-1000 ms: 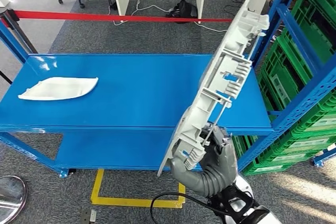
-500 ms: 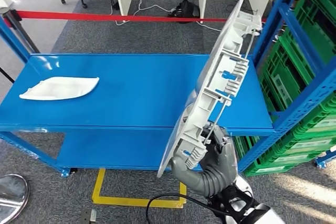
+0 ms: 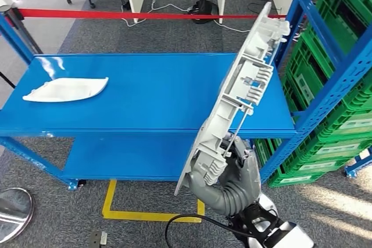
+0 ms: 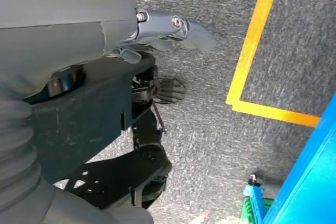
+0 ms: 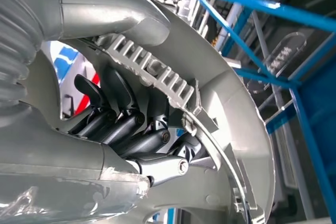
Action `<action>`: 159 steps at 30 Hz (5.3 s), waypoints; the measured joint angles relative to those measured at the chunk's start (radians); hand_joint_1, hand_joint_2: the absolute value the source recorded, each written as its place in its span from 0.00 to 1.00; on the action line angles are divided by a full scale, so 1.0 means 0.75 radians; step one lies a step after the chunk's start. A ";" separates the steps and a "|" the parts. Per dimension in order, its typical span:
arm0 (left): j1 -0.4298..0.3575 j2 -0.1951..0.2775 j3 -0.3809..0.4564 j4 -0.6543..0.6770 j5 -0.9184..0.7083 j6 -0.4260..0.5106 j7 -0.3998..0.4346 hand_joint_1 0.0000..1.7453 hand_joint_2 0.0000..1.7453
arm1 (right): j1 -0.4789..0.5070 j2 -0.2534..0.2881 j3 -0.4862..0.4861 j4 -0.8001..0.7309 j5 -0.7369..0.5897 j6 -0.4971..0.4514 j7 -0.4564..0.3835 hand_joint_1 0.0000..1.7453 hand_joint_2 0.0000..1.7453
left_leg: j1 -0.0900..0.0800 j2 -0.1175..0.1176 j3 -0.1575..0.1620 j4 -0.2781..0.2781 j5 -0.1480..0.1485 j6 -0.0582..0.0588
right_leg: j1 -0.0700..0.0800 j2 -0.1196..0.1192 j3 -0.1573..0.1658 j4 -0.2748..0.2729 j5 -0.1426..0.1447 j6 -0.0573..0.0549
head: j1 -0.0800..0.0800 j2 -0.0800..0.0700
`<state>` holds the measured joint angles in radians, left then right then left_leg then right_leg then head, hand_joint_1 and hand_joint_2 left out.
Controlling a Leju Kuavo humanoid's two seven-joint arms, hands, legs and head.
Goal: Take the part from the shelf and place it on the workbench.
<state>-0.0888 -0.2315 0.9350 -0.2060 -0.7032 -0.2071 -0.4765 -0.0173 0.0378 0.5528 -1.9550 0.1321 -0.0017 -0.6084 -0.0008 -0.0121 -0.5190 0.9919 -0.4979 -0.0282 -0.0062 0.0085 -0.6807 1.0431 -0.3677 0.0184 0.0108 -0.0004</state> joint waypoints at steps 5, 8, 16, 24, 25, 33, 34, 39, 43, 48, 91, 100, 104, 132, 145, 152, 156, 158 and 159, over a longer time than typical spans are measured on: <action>0.007 -0.001 0.001 0.000 -0.001 -0.003 0.001 0.00 1.00 | 0.000 0.000 0.001 0.001 0.000 0.001 0.001 1.00 1.00 | 0.002 0.006 -0.034 -0.012 0.057 0.037 | -0.005 -0.001 -0.028 0.025 -0.027 0.037 | 0.004 0.000; 0.006 -0.002 0.001 0.000 -0.002 -0.005 0.002 0.00 1.00 | 0.002 -0.001 0.003 0.002 0.000 0.002 0.001 1.00 1.00 | 0.002 0.010 -0.073 -0.011 0.090 0.047 | -0.006 -0.003 -0.097 0.270 -0.208 0.048 | 0.009 0.000; 0.005 -0.002 0.003 0.000 -0.003 -0.006 0.002 0.00 1.00 | -0.002 -0.003 0.004 0.002 0.001 0.004 0.003 1.00 1.00 | -0.002 0.008 -0.149 -0.003 0.167 0.017 | 0.003 -0.001 0.220 -0.027 -0.191 0.026 | 0.009 0.000; 0.004 -0.002 0.004 0.000 -0.003 -0.011 -0.011 0.00 1.00 | -0.001 -0.003 0.001 0.002 0.007 0.003 0.004 1.00 1.00 | 0.006 0.009 -0.272 0.297 -0.042 -0.039 | -0.001 -0.003 0.137 -0.033 -0.113 -0.034 | 0.004 0.000; 0.004 -0.001 0.004 0.000 -0.004 -0.014 -0.018 0.00 1.00 | 0.000 -0.003 0.001 0.002 0.010 0.002 0.004 1.00 1.00 | 0.006 0.009 -0.285 0.357 -0.058 -0.041 | -0.001 -0.003 0.123 -0.032 -0.103 -0.033 | 0.004 0.000; -0.001 -0.001 0.004 0.000 -0.017 -0.037 -0.059 0.00 1.00 | 0.001 -0.003 0.001 0.002 0.026 -0.004 0.005 1.00 1.00 | -0.001 0.002 -0.004 -0.021 0.035 0.000 | 0.002 -0.001 0.077 -0.029 -0.050 0.013 | 0.003 0.000; 0.000 -0.002 0.004 0.000 -0.019 -0.037 -0.061 0.00 1.00 | 0.001 -0.003 0.001 0.002 0.026 -0.005 0.004 1.00 1.00 | 0.000 0.003 -0.009 -0.023 0.037 0.010 | 0.001 -0.002 0.072 -0.028 -0.047 0.020 | 0.003 0.000; 0.003 -0.002 0.004 0.000 -0.023 -0.040 -0.066 0.00 1.00 | 0.002 -0.005 0.005 0.002 0.030 -0.007 0.004 1.00 1.00 | 0.003 0.009 -0.028 -0.026 0.060 0.045 | -0.001 -0.003 -0.053 0.267 -0.220 0.047 | 0.019 0.000; 0.005 -0.001 0.004 0.000 -0.008 -0.037 -0.044 0.00 1.00 | 0.004 -0.008 0.005 0.002 0.031 -0.007 0.004 1.00 1.00 | -0.001 0.008 -0.034 -0.024 0.067 0.045 | 0.000 -0.003 -0.003 0.234 -0.178 0.038 | 0.020 0.000; 0.004 -0.002 0.005 0.000 -0.001 -0.038 -0.030 0.00 1.00 | 0.003 -0.008 0.005 0.002 0.032 -0.008 0.004 1.00 1.00 | -0.005 0.006 -0.047 -0.016 0.079 0.020 | 0.012 0.000 0.140 -0.032 -0.101 0.010 | 0.018 0.000; 0.000 0.002 0.006 0.000 -0.017 -0.026 -0.011 0.00 1.00 | 0.002 -0.013 0.002 0.001 0.035 -0.012 0.004 1.00 1.00 | 0.023 0.008 -0.053 0.075 0.039 -0.053 | -0.007 -0.010 0.110 -0.053 -0.065 0.005 | 0.004 0.000; 0.001 -0.001 0.006 0.000 -0.025 -0.013 -0.011 0.00 1.00 | 0.003 -0.013 0.006 0.000 0.034 -0.011 0.005 1.00 1.00 | 0.018 0.008 -0.060 -0.023 0.086 0.033 | -0.008 -0.011 -0.019 0.237 -0.244 0.062 | 0.009 0.000; 0.001 -0.001 0.006 0.000 -0.027 -0.012 -0.011 0.00 1.00 | 0.003 -0.014 0.006 0.000 0.034 -0.011 0.005 1.00 1.00 | 0.008 0.010 -0.097 -0.020 0.117 0.035 | -0.004 -0.011 0.051 0.243 -0.236 0.051 | 0.009 0.000; -0.003 0.000 0.006 0.000 -0.029 -0.008 0.001 0.00 1.00 | 0.005 -0.015 0.004 -0.002 0.036 -0.013 0.004 1.00 1.00 | 0.011 0.001 0.014 -0.021 0.033 0.016 | 0.001 -0.009 0.020 0.005 -0.026 0.037 | 0.004 0.000; -0.002 -0.001 0.006 0.000 -0.025 -0.011 -0.016 0.00 1.00 | 0.003 -0.015 0.005 -0.002 0.038 -0.016 0.004 1.00 1.00 | 0.010 0.008 -0.159 0.003 0.165 -0.016 | 0.009 -0.009 0.257 -0.074 -0.173 -0.004 | 0.011 0.000; 0.001 0.004 0.006 0.000 -0.025 -0.006 -0.016 0.00 1.00 | 0.008 -0.015 0.000 -0.002 0.044 -0.035 -0.002 1.00 1.00 | 0.014 0.009 -0.226 0.299 0.004 -0.043 | 0.004 -0.011 0.199 -0.072 -0.121 -0.019 | 0.003 0.000; -0.001 0.003 0.006 0.000 -0.029 -0.001 -0.022 0.00 1.00 | 0.010 -0.015 0.000 -0.005 0.077 -0.077 -0.023 1.00 1.00 | 0.011 0.008 -0.041 0.004 0.087 -0.027 | 0.008 -0.010 0.183 -0.059 -0.117 0.000 | 0.003 0.000; -0.001 0.002 0.006 0.000 -0.031 0.001 -0.023 0.00 1.00 | 0.011 -0.015 0.000 -0.009 0.093 -0.094 -0.024 1.00 1.00 | 0.009 0.006 -0.039 -0.018 0.084 -0.005 | 0.009 -0.010 0.177 -0.054 -0.113 0.013 | 0.004 0.000; 0.000 0.002 0.006 0.000 -0.030 0.001 -0.025 0.00 1.00 | 0.013 -0.015 0.000 -0.010 0.088 -0.094 -0.016 1.00 1.00 | 0.010 0.006 -0.042 -0.020 0.085 0.004 | 0.008 -0.009 0.174 -0.050 -0.116 0.020 | 0.004 0.000</action>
<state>-0.0889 -0.2303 0.9397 -0.2060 -0.7256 -0.2061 -0.4951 -0.0079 0.0267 0.5527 -1.9624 0.1983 -0.0724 -0.6201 0.0068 -0.0075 -0.5507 0.9771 -0.4340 -0.0248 -0.0001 0.0014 -0.5503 1.0058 -0.4545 0.0333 0.0137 -0.0003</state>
